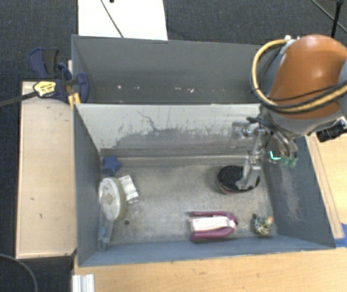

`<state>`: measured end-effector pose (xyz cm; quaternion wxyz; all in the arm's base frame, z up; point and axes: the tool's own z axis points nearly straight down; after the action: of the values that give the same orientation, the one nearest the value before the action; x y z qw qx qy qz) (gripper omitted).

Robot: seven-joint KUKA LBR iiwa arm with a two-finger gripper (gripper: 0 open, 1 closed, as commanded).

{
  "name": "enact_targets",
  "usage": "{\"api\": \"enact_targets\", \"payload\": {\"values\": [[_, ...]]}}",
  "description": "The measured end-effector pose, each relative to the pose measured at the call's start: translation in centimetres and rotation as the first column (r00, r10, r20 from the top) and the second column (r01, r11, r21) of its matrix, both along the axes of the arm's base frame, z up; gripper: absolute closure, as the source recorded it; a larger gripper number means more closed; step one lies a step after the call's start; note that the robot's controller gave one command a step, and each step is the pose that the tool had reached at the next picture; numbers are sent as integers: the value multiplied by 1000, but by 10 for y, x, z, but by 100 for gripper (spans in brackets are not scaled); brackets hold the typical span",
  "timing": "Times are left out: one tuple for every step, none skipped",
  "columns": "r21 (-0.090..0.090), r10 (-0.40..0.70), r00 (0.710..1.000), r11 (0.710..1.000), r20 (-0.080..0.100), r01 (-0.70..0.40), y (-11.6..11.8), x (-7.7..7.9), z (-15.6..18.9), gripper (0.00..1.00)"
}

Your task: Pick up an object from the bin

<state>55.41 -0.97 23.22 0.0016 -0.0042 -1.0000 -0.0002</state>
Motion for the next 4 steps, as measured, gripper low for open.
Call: {"api": "enact_targets", "payload": {"values": [[0, 390, 921, 921, 5, -390, -60, 7, -163, 0], [0, 288, 958, 958, 14, -288, -123, 25, -130, 0], [0, 84, 996, 996, 9, -84, -103, 34, -122, 0], [1, -91, 996, 996, 7, 91, -101, 38, -162, 0]]}}
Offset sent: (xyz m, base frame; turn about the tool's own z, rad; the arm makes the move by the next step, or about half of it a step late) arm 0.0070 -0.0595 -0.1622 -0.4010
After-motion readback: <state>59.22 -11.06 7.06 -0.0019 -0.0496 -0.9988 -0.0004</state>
